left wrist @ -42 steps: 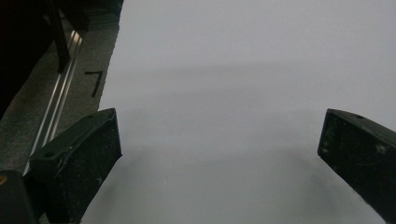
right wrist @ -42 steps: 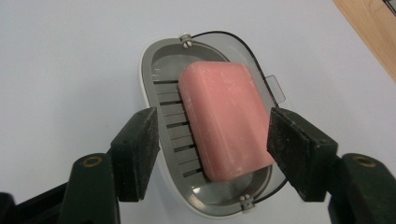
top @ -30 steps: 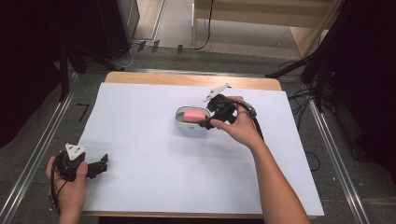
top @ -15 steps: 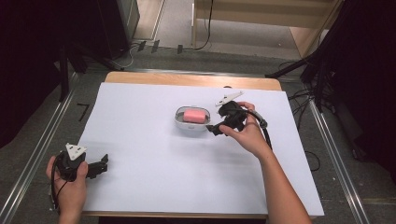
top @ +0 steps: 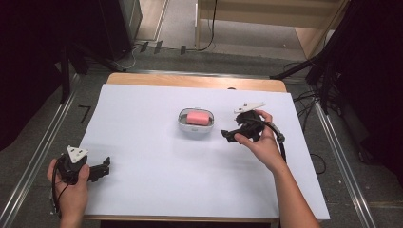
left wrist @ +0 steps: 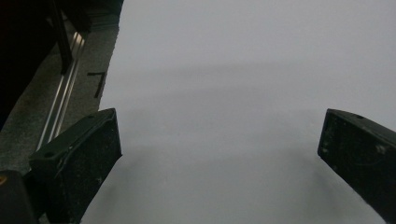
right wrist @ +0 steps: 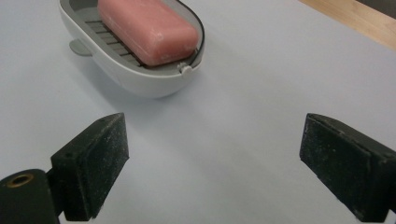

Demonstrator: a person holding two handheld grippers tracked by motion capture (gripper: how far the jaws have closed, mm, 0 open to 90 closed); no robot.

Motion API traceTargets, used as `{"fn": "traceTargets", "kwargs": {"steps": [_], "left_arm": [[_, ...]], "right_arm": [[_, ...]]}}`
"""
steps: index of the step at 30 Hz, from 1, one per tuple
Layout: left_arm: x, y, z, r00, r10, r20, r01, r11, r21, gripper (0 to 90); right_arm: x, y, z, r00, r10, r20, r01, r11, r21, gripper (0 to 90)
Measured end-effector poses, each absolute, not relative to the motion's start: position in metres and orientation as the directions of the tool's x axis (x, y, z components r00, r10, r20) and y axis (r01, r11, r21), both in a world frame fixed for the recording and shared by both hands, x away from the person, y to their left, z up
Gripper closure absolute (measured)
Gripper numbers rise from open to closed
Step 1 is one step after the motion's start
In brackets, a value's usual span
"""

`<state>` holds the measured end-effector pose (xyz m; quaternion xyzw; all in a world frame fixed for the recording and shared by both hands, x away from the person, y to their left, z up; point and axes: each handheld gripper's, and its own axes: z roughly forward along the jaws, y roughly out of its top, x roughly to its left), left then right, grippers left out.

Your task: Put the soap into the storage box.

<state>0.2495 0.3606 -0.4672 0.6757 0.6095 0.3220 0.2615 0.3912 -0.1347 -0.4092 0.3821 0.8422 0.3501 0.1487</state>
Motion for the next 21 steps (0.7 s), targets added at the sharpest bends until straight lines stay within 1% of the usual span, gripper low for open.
{"fn": "traceTargets", "kwargs": {"steps": [21], "left_arm": [[0.249,0.360,-0.467,0.052,0.991,0.120,0.650,-0.124,0.750,0.0]], "right_arm": [[0.363,-0.183,-0.444,-0.577,0.815,0.044,0.603,0.389,0.696,8.2]]}}
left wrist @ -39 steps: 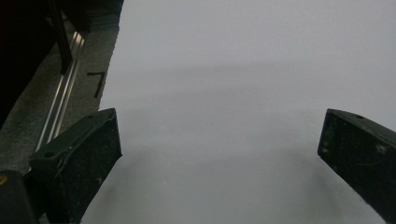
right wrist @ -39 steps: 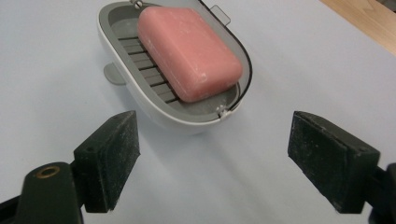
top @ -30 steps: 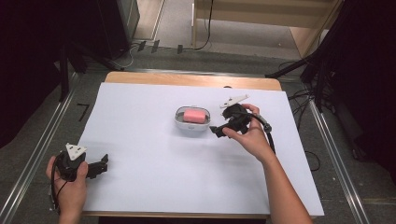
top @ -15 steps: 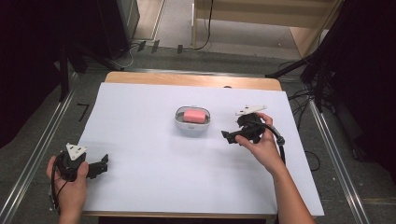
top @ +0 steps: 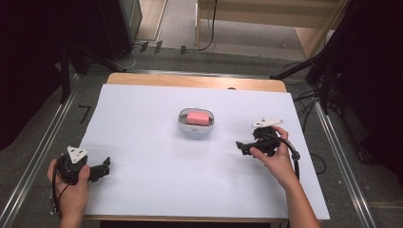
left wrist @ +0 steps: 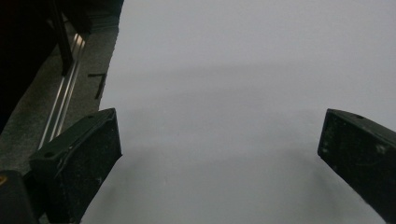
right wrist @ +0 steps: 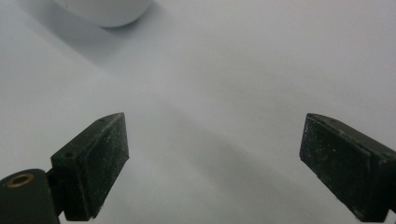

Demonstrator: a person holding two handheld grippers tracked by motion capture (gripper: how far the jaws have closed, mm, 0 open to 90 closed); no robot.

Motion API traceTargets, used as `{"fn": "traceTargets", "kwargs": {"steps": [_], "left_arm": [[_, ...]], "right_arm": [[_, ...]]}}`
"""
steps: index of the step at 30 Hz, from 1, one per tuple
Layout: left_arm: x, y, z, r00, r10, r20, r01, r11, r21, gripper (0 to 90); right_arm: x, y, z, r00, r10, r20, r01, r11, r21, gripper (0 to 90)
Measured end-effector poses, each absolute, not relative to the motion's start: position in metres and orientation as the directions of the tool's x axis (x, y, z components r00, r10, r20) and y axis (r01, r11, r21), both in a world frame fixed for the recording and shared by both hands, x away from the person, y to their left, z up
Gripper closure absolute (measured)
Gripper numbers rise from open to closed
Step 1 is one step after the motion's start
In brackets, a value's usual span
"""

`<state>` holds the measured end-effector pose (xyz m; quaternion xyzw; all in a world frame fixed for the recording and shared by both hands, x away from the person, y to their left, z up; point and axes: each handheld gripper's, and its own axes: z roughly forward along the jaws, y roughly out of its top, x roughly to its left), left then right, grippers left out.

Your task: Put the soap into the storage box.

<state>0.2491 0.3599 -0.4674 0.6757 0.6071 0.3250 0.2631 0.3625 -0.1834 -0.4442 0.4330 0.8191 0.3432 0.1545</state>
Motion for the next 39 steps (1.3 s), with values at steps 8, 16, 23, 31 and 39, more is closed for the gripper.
{"fn": "traceTargets", "kwargs": {"steps": [8,16,23,31,39], "left_arm": [[0.249,0.360,-0.467,0.049,0.992,0.120,0.649,-0.123,0.751,0.0],[0.249,0.359,-0.467,0.049,0.991,0.123,0.649,-0.125,0.751,0.0],[0.249,0.360,-0.467,0.047,0.992,0.114,0.647,-0.118,0.754,0.0],[0.248,0.361,-0.467,0.048,0.993,0.109,0.646,-0.114,0.755,0.0],[0.248,0.362,-0.467,0.046,0.994,0.100,0.644,-0.106,0.758,0.0]], "right_arm": [[0.350,-0.202,-0.456,-0.544,0.837,0.060,0.619,0.353,0.702,8.5],[0.341,-0.218,-0.465,-0.516,0.854,0.068,0.630,0.325,0.705,8.6],[0.331,-0.230,-0.473,-0.494,0.867,0.064,0.636,0.310,0.707,8.6],[0.316,-0.248,-0.478,-0.458,0.886,0.072,0.644,0.275,0.714,8.6],[0.299,-0.266,-0.480,-0.418,0.905,0.079,0.646,0.235,0.726,8.7]]}}
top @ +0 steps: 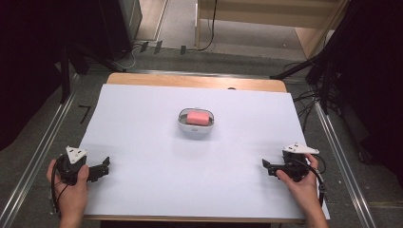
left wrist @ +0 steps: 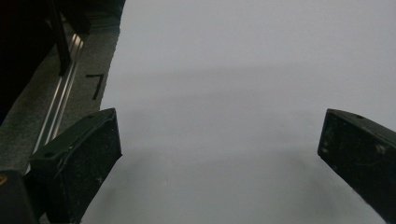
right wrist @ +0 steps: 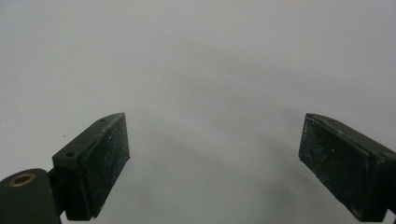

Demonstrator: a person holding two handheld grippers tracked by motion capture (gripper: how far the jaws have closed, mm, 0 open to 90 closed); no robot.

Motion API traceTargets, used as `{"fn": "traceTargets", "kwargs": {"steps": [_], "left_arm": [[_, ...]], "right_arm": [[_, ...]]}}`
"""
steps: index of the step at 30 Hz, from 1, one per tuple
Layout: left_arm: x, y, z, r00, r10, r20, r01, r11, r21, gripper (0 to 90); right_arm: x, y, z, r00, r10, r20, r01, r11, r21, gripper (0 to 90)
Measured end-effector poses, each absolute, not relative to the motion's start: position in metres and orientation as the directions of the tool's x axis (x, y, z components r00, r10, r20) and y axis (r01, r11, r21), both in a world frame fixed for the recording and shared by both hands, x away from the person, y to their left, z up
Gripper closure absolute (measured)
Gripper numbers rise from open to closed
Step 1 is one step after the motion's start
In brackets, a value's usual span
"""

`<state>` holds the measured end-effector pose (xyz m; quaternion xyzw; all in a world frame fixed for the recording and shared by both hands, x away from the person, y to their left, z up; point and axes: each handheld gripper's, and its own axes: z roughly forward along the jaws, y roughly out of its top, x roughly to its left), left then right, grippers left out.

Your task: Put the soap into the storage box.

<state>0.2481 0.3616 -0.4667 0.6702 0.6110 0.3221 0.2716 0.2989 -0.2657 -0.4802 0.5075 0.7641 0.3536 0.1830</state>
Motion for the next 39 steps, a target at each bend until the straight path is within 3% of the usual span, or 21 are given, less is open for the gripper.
{"fn": "traceTargets", "kwargs": {"steps": [23,29,39], "left_arm": [[0.248,0.363,-0.467,0.049,0.995,0.090,0.639,-0.101,0.762,0.0],[0.248,0.363,-0.467,0.050,0.995,0.087,0.642,-0.099,0.760,0.0],[0.248,0.363,-0.467,0.053,0.995,0.084,0.646,-0.099,0.757,0.0]], "right_arm": [[0.260,-0.314,-0.485,-0.302,0.950,0.075,0.654,0.150,0.741,9.9],[0.252,-0.331,-0.486,-0.257,0.959,0.115,0.646,0.082,0.759,10.8],[0.250,-0.333,-0.488,-0.270,0.952,0.147,0.632,0.060,0.772,8.5]]}}
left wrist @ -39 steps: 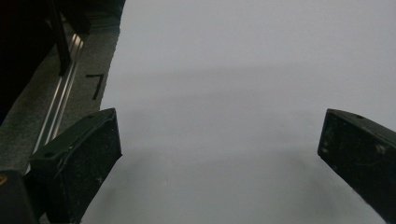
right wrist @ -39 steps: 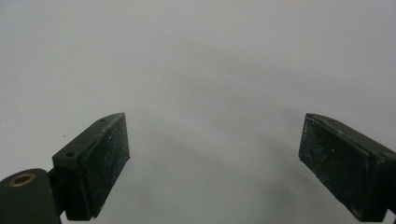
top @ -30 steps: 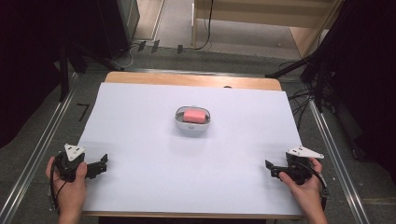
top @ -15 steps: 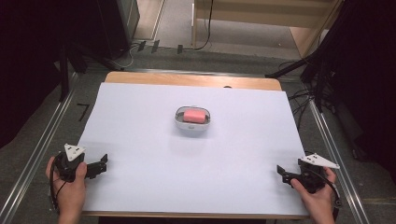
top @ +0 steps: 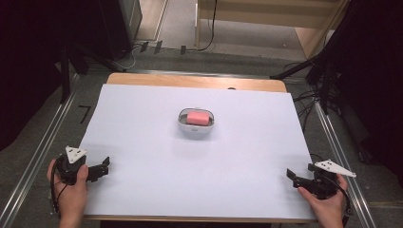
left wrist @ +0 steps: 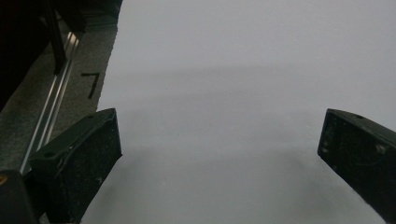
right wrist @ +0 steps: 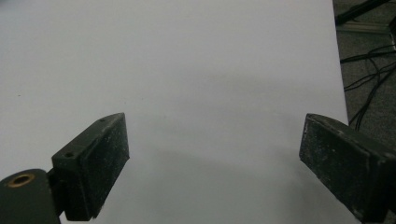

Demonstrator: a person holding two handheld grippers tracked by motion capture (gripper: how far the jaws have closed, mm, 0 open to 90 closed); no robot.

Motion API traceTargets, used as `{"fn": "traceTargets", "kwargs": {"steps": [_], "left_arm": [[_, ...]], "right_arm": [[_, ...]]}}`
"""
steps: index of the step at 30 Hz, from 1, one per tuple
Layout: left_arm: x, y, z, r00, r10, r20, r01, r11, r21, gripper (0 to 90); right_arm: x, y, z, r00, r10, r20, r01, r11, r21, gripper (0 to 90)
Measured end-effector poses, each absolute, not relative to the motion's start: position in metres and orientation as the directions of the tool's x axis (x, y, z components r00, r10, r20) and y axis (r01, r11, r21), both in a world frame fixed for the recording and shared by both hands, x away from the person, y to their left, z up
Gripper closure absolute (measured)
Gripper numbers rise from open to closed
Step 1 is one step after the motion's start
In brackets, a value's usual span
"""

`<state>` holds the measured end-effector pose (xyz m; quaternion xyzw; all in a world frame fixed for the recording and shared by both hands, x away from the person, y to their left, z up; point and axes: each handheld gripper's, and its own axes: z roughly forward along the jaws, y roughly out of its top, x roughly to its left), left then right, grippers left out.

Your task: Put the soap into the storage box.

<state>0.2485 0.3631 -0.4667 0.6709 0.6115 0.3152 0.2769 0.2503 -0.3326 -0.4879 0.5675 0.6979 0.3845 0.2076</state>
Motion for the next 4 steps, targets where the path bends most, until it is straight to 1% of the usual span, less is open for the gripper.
{"fn": "traceTargets", "kwargs": {"steps": [4], "left_arm": [[0.2490,0.3631,-0.4668,0.055,0.995,0.085,0.650,-0.100,0.754,0.0]], "right_arm": [[0.2484,-0.3284,-0.4864,-0.268,0.956,0.118,0.620,0.077,0.781,8.7]]}}
